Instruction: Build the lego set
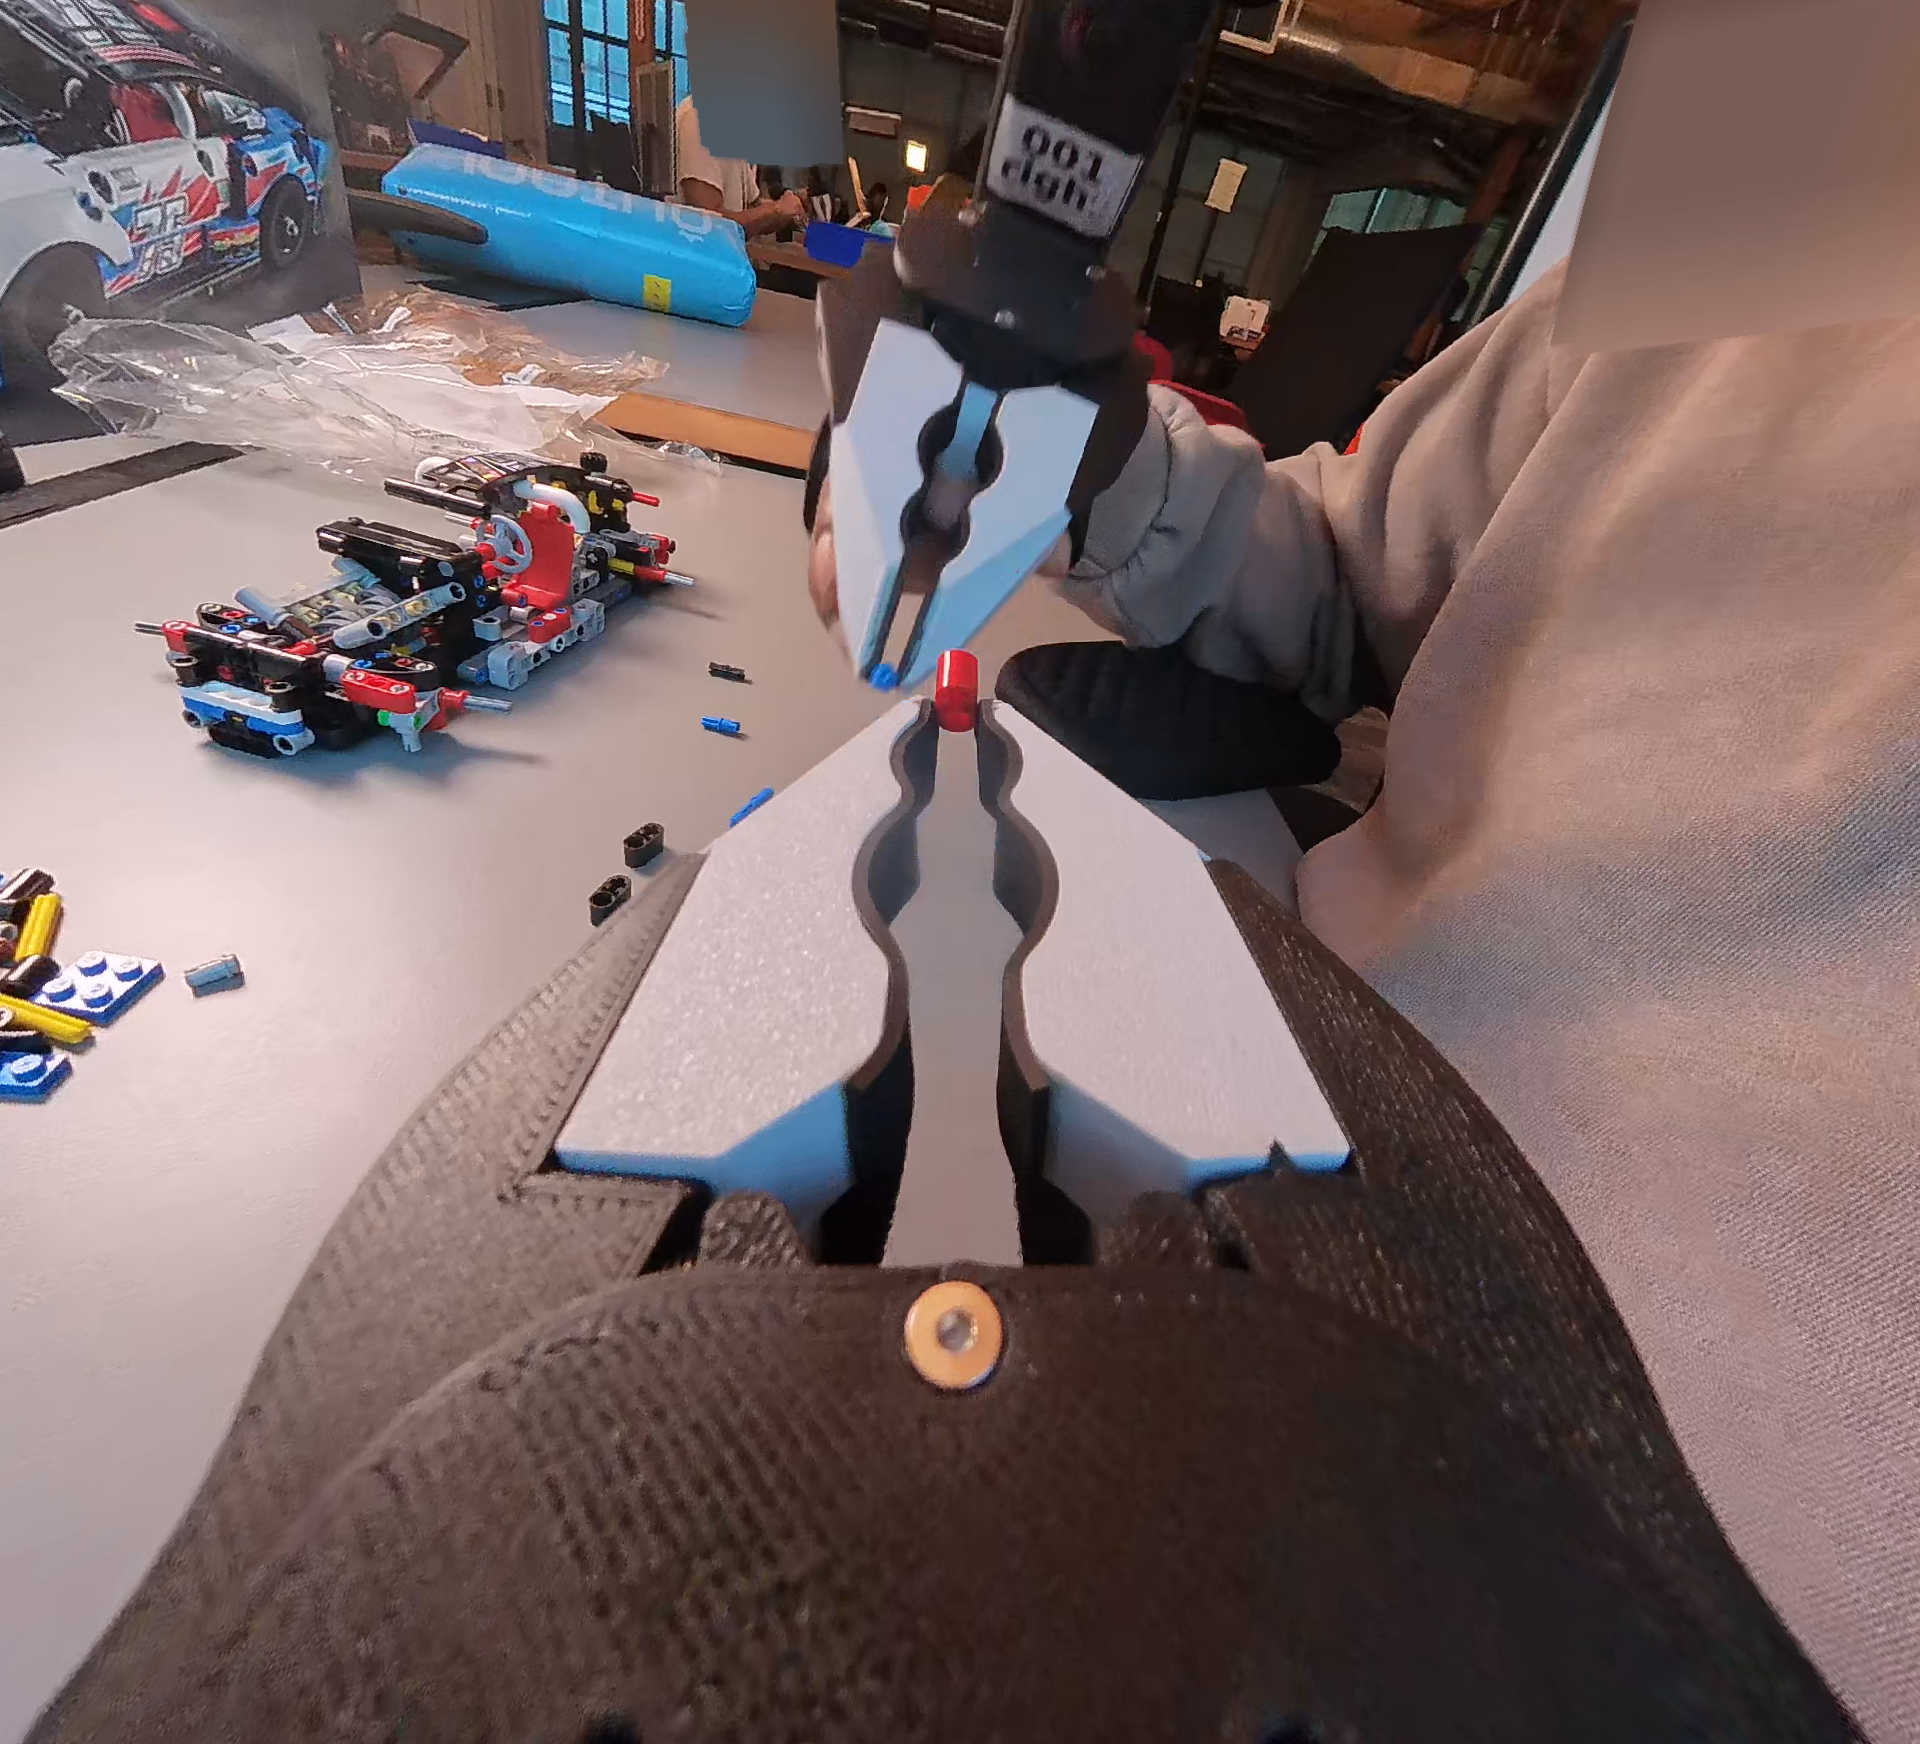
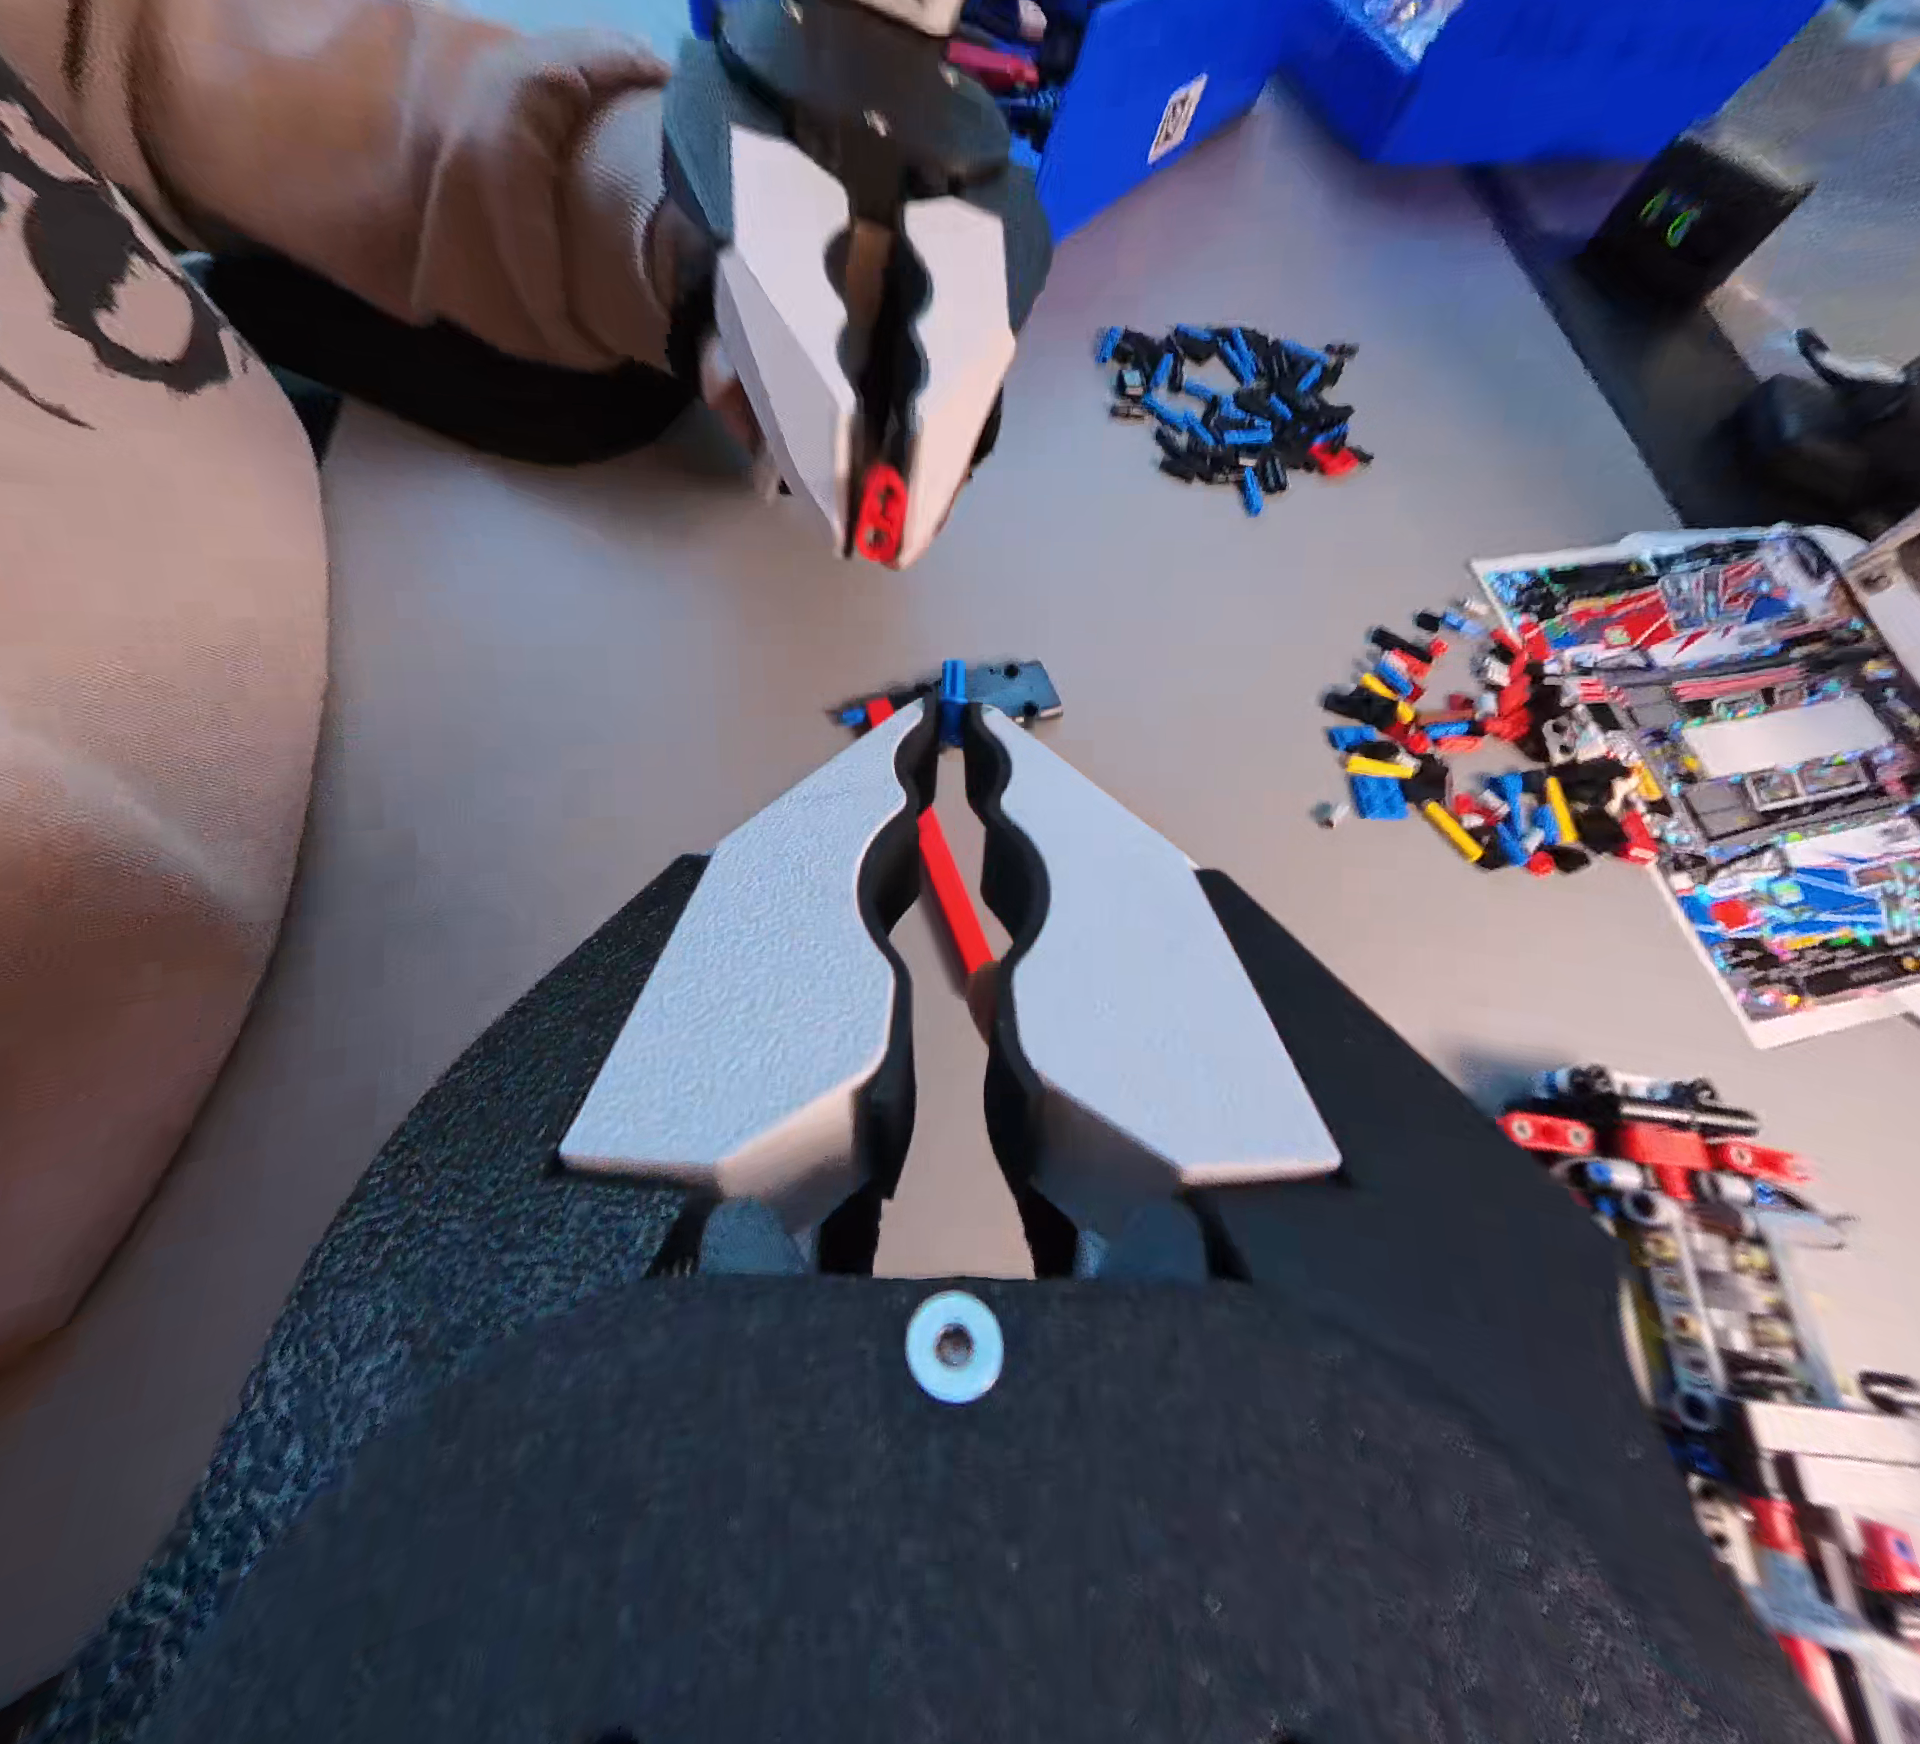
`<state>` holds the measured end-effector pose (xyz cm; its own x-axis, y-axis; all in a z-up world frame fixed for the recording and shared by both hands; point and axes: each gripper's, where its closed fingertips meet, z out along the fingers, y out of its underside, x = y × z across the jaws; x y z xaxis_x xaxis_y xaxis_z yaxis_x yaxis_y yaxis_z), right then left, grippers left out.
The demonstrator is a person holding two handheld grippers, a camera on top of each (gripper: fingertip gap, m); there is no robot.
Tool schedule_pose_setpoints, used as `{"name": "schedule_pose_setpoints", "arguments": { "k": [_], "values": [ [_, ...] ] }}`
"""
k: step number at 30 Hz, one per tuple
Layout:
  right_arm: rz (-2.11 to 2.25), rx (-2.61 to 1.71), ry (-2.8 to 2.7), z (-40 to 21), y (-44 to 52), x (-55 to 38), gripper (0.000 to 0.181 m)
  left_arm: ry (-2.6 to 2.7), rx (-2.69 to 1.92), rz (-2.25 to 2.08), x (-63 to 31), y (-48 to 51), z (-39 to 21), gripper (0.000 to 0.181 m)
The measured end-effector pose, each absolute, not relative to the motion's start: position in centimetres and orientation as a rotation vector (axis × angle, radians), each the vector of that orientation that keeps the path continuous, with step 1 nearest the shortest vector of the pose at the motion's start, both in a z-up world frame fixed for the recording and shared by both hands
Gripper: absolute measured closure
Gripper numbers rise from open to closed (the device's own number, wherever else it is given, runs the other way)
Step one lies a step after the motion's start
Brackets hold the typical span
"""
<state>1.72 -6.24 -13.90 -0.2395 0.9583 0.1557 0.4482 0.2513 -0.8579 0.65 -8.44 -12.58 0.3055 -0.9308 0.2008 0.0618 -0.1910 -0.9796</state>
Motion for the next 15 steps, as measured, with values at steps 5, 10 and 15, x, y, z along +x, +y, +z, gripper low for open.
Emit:
{"name": "schedule_pose_setpoints", "arguments": {
  "k": [5,10,15],
  "values": [
    [0.887,-1.263,-1.907,-12.5,-7.6,1.2,0.180,0.901,-1.470,-1.038,1.0,-8.4,-13.4,0.176],
    [0.903,-1.292,-1.960,-13.9,-8.0,0.9,0.180,0.975,-1.507,-0.910,1.1,-8.2,-14.6,0.176],
    [0.893,-1.317,-1.990,-15.0,-8.0,1.0,0.180,1.027,-1.537,-0.847,1.2,-8.1,-15.5,0.176]
  ]
}}
